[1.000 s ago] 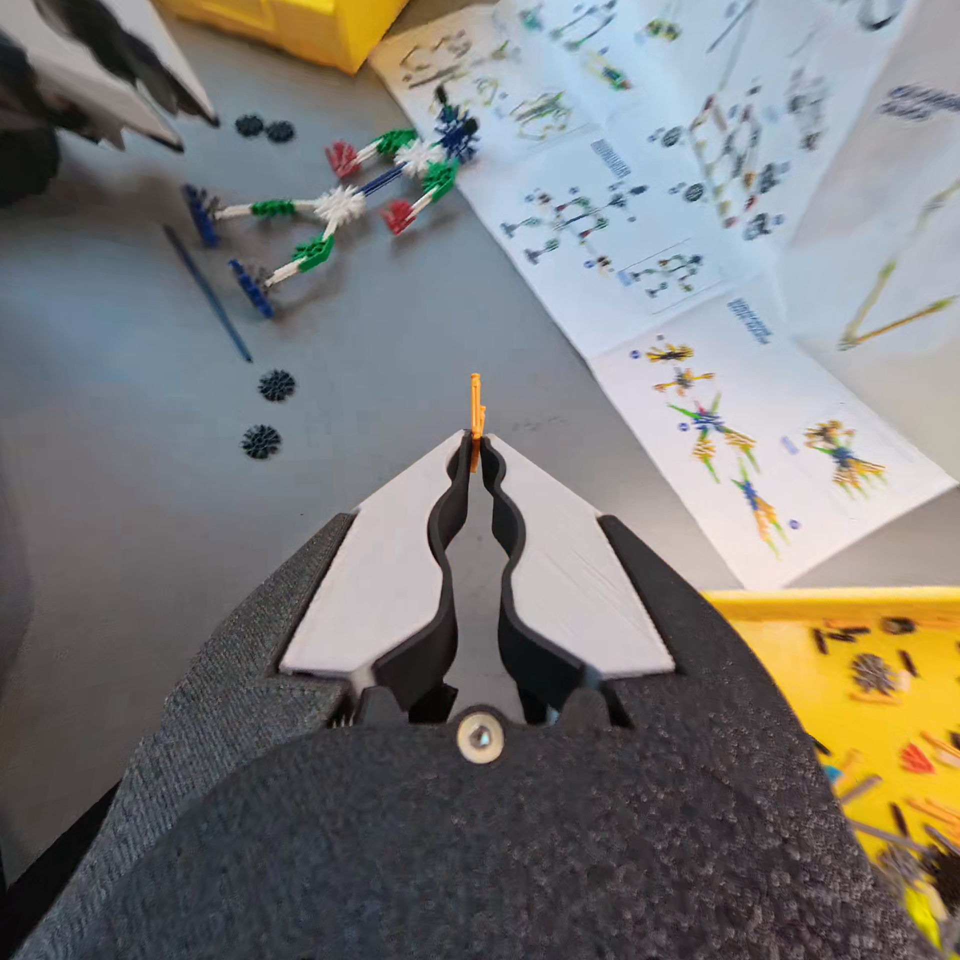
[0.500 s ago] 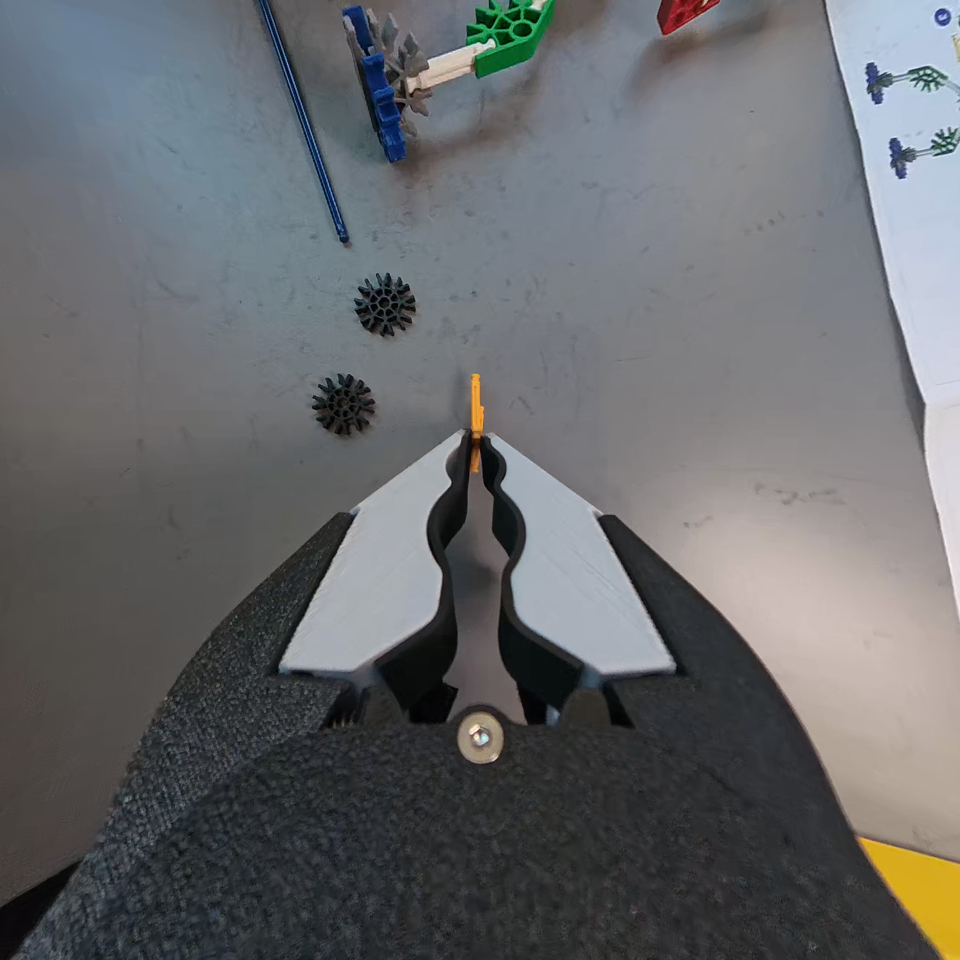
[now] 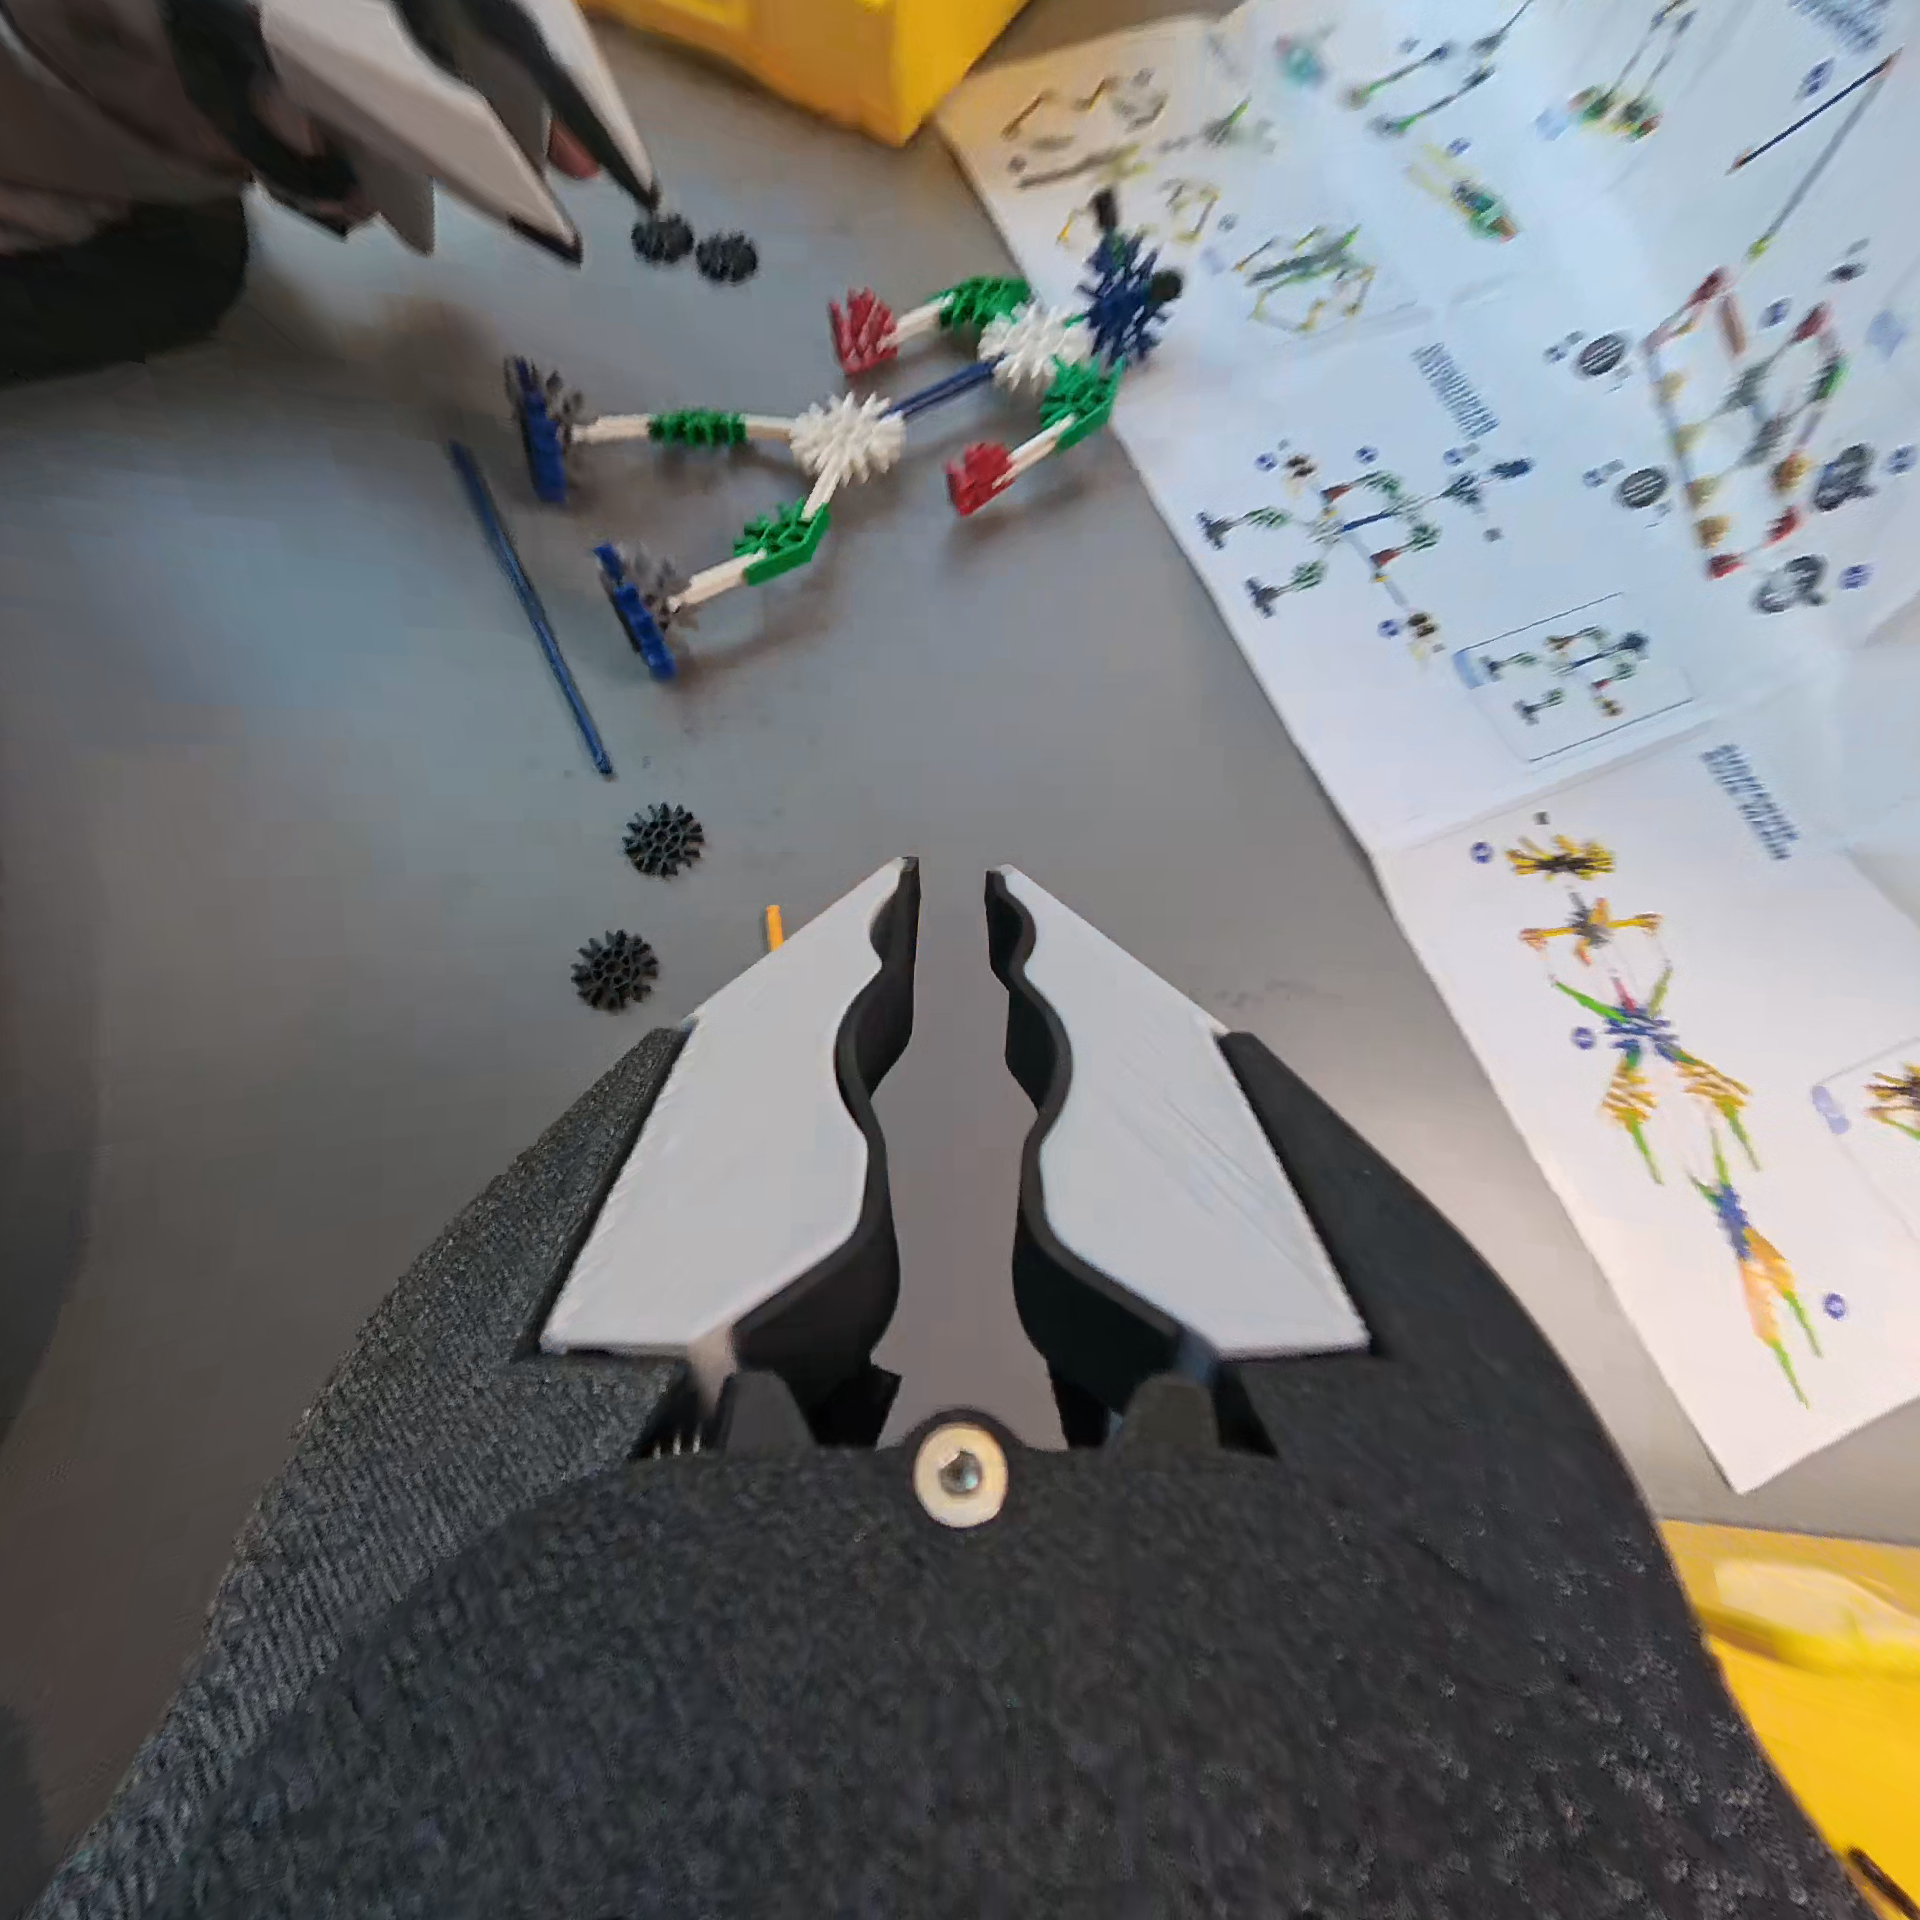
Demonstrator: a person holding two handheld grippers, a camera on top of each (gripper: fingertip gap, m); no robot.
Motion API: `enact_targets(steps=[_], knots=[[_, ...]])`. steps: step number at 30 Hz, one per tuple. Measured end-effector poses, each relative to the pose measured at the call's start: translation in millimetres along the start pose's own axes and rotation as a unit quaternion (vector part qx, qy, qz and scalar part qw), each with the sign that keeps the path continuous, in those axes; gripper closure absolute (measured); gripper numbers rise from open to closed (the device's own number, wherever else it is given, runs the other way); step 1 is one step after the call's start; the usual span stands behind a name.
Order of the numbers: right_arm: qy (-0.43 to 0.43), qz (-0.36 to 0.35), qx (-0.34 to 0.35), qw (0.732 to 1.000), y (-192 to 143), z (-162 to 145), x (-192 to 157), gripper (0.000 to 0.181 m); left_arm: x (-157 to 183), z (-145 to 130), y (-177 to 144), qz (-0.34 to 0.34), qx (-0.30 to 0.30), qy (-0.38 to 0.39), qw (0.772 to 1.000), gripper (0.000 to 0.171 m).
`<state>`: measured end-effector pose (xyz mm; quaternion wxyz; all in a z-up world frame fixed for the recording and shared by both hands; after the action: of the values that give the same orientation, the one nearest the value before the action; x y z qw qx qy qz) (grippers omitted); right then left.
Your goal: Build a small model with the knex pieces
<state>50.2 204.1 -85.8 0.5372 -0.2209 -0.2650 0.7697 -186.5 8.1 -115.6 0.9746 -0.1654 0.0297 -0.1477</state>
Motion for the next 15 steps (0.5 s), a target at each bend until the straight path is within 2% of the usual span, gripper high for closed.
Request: enact_targets(steps=[3, 7, 11, 15], knots=[[0.007, -0.057, 0.070, 0.996, -37, 14, 19, 0.170, -1, -1, 1, 0.000, -0.002, -0.005, 1.000, 0.152], [0.039, -0.174, 0.133, 0.975, -86, 18, 55, 0.170, -3, -4, 3, 0.001, -0.006, -0.008, 1.000, 0.152], [0.099, -0.295, 0.137, 0.941, -127, 0, 99, 0.169, -5, -6, 5, 0.003, -0.010, -0.013, 1.000, 0.152], [0.173, -0.367, 0.122, 0.906, -153, -30, 140, 0.162, -9, -8, 5, 0.008, -0.011, -0.020, 1.000, 0.152]])
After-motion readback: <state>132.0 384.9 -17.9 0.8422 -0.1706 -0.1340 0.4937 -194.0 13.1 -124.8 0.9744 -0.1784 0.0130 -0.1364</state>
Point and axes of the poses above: each gripper's, where its closed fingertips meet, y out along the fingers, z out of its top, x = y × z across the jaws, the point moved 8 cm from there along -y, back along the fingers, and after that the axes turned 9 degrees about z, right-handed, at the moved point
